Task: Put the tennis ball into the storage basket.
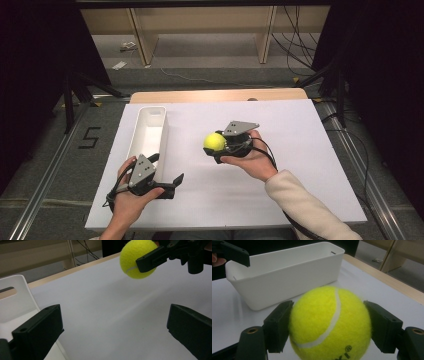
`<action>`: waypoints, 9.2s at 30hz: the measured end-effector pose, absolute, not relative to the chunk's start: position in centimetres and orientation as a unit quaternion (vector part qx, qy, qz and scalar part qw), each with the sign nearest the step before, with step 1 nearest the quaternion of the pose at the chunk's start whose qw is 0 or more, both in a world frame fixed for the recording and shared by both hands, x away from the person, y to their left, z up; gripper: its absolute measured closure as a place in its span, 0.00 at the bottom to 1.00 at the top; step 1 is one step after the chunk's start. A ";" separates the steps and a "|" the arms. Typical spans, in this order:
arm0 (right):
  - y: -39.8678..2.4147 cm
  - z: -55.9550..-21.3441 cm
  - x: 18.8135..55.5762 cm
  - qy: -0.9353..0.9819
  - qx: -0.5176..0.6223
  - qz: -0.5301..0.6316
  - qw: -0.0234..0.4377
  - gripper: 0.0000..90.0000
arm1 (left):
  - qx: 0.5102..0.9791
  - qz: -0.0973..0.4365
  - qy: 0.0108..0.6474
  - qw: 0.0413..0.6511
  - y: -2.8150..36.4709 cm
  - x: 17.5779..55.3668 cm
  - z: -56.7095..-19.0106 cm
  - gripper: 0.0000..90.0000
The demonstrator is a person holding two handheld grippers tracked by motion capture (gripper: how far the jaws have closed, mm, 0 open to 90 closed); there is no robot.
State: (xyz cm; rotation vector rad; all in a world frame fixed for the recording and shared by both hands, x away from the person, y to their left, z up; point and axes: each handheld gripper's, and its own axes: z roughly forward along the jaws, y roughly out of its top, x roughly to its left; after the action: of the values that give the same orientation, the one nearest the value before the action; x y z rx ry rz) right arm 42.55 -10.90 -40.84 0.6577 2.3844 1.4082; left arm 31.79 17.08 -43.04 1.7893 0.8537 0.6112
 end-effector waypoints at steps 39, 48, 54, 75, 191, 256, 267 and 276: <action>-8.8 -40.0 43.2 0.826 0.221 0.495 0.153 0.31 | 0.742 0.255 0.354 0.509 17.2 31.8 -43.0 0.00; -8.2 -40.0 43.3 0.826 0.217 0.496 0.154 0.31 | 0.740 0.257 0.355 0.509 17.2 31.8 -42.9 0.00; -7.8 -40.0 43.3 0.828 0.215 0.495 0.153 0.31 | 0.739 0.258 0.356 0.510 17.3 31.8 -42.9 0.00; -6.7 -40.0 43.5 0.833 0.213 0.490 0.145 0.31 | 0.738 0.257 0.357 0.511 17.3 31.8 -42.9 0.00; -1.3 -37.7 44.8 0.837 0.194 0.492 0.142 0.31 | 0.738 0.259 0.356 0.512 17.4 31.7 -42.8 0.00; 1.5 -36.9 45.6 0.840 0.186 0.492 0.136 0.31 | 0.737 0.261 0.357 0.511 17.5 31.7 -42.8 0.00; 2.0 -37.0 45.7 0.841 0.183 0.490 0.137 0.31 | 0.737 0.263 0.356 0.511 17.5 31.7 -42.7 0.00; 2.5 -36.8 45.8 0.841 0.182 0.490 0.137 0.31 | 0.737 0.263 0.357 0.511 17.5 31.7 -42.8 0.00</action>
State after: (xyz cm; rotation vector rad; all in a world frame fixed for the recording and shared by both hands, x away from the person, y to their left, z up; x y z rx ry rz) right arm 45.85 2.53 -36.82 0.5266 2.4355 1.4192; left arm 31.72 17.55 -42.77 1.7737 0.8586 0.6335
